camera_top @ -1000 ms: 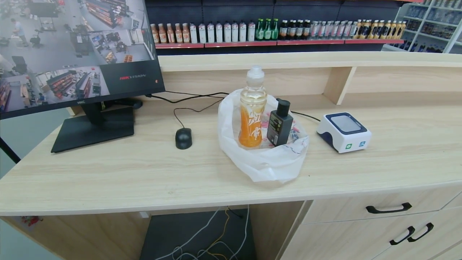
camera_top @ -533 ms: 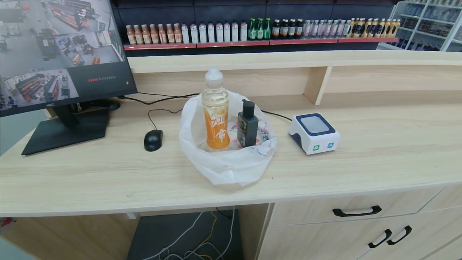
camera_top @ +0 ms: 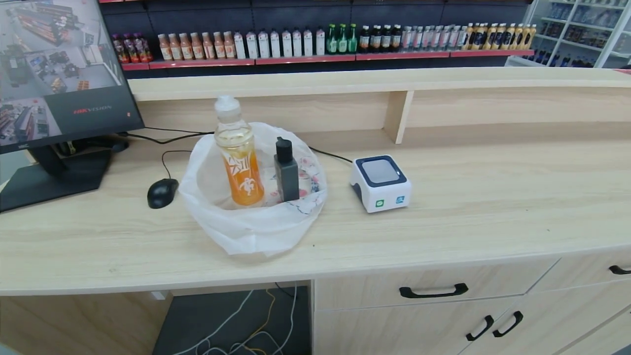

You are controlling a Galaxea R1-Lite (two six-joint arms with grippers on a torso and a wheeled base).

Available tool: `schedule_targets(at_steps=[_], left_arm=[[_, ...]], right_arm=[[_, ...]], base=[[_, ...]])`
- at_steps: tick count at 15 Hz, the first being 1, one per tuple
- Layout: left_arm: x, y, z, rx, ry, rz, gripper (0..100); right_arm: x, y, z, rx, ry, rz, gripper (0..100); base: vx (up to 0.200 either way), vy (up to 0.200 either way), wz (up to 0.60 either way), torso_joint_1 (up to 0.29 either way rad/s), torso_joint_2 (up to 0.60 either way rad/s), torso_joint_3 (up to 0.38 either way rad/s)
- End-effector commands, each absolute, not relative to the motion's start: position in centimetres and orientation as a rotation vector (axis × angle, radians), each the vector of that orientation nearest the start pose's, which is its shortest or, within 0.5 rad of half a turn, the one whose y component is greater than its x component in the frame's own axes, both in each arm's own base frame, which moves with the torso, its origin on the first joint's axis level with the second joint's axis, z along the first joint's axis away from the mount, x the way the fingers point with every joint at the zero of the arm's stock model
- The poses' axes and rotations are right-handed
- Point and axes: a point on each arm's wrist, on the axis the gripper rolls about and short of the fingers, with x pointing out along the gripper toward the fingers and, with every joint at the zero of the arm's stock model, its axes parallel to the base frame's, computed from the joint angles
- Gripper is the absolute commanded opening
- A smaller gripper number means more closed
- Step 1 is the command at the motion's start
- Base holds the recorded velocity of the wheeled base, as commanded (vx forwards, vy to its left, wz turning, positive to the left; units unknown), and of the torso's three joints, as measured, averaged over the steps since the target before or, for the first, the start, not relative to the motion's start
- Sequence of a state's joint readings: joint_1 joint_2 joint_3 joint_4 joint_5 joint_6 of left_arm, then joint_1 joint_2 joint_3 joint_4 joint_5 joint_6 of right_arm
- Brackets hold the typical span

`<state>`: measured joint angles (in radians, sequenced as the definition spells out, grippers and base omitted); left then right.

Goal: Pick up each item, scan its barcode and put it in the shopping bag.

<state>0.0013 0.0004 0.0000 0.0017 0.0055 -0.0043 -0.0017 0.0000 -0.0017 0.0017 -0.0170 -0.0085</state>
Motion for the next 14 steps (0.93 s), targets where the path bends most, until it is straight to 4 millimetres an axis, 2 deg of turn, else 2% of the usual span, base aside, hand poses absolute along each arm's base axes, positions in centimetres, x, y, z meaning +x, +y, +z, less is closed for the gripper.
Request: schedule_targets(at_steps=[1, 5, 14], left_arm=[[-2.28, 0.01, 7.53, -0.006, 0.002, 0.008, 100], [-2.28, 0.01, 7.55, -0.009, 0.0, 0.008, 100], [-2.28, 0.01, 7.55, -0.009, 0.0, 0.008, 100]], right_arm=[[-2.28, -0.03, 7.58, -0.009, 0.002, -0.018, 100], [-2.28, -0.03, 7.58, -0.009, 0.002, -0.018, 100], [-2.28, -0.03, 7.58, -0.008, 0.002, -0.018, 100]], base=[[0.0, -0.2, 0.0, 0.002, 0.0, -0.002], [0.0, -0.2, 0.0, 0.001, 0.0, 0.002], [0.0, 0.0, 0.0, 0.0, 0.0, 0.0]])
